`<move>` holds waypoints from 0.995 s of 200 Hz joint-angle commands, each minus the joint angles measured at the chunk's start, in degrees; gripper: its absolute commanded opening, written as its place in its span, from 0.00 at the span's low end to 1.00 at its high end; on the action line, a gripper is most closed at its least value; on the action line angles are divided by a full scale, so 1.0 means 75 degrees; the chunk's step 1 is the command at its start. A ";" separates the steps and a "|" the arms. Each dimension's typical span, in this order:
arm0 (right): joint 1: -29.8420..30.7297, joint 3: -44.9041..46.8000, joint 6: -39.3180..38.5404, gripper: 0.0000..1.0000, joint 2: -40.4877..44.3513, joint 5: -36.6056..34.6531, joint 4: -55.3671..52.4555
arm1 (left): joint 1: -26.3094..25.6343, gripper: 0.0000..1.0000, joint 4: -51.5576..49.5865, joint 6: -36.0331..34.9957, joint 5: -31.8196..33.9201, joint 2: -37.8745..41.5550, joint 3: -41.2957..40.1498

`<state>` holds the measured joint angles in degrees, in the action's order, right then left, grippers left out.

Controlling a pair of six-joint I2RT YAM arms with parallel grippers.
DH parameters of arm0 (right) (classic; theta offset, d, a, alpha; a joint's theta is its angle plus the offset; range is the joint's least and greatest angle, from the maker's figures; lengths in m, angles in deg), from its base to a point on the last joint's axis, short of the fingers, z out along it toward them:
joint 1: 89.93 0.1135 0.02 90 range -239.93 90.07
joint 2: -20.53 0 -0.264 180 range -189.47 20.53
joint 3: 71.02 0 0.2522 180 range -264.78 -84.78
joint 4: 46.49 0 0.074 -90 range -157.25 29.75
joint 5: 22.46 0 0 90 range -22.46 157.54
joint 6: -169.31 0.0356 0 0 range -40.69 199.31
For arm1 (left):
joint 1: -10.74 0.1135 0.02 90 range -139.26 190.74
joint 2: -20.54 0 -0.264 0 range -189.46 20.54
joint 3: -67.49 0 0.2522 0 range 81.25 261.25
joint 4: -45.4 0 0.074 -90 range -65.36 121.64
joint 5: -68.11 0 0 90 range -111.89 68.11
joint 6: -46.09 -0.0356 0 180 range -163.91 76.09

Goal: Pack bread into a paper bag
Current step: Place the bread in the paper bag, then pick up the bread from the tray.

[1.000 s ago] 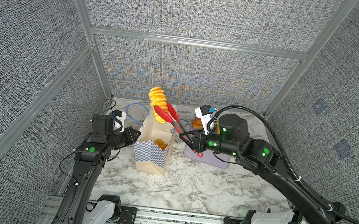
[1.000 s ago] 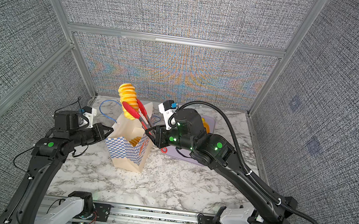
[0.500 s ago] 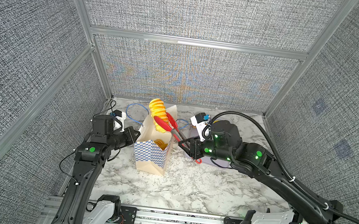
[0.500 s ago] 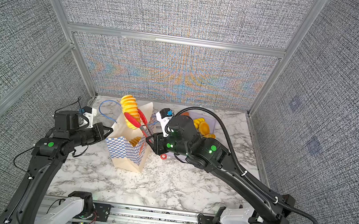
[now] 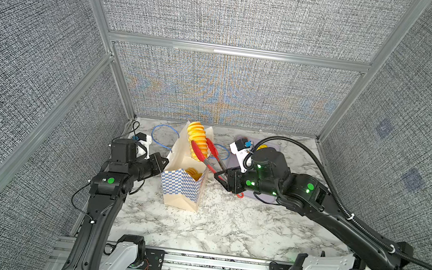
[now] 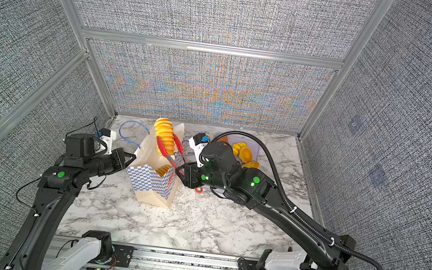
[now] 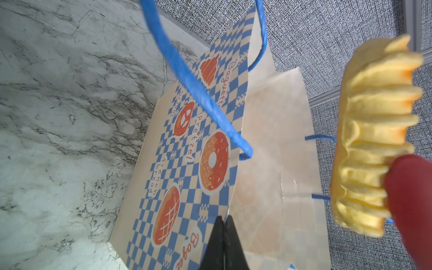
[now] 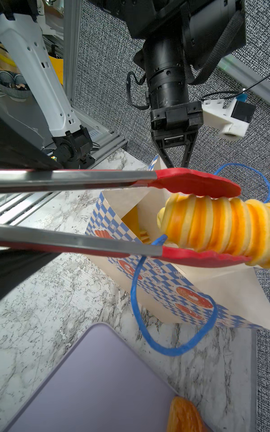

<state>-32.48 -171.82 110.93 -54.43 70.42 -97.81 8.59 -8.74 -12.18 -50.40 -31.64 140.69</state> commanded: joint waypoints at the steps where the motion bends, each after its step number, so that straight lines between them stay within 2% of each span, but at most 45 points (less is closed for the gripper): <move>1: 0.0021 -0.0045 -0.0055 0.54 0.0035 -0.0090 0.0244 | 0.0005 0.06 0.0080 -0.0035 -0.0009 0.0022 -0.0026; 111: 0.0019 -0.0328 -0.0258 0.56 0.0034 -0.0108 0.0379 | -0.0005 0.05 0.0101 -0.0011 -0.0019 0.0014 -0.0028; 155: -0.0032 -0.0634 -0.0563 0.56 0.0132 -0.0523 0.0274 | -0.0006 0.06 0.0081 -0.0023 -0.0007 0.0020 -0.0027; 199: -0.0342 -0.0680 -0.0759 0.53 0.0470 -0.1339 -0.0121 | -0.0006 0.06 0.0093 -0.0023 -0.0007 -0.0003 0.0003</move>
<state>-33.92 -176.76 106.84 -52.25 65.02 -97.70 8.59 -8.72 -12.18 -50.38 -31.60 140.58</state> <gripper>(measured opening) 0.542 0.057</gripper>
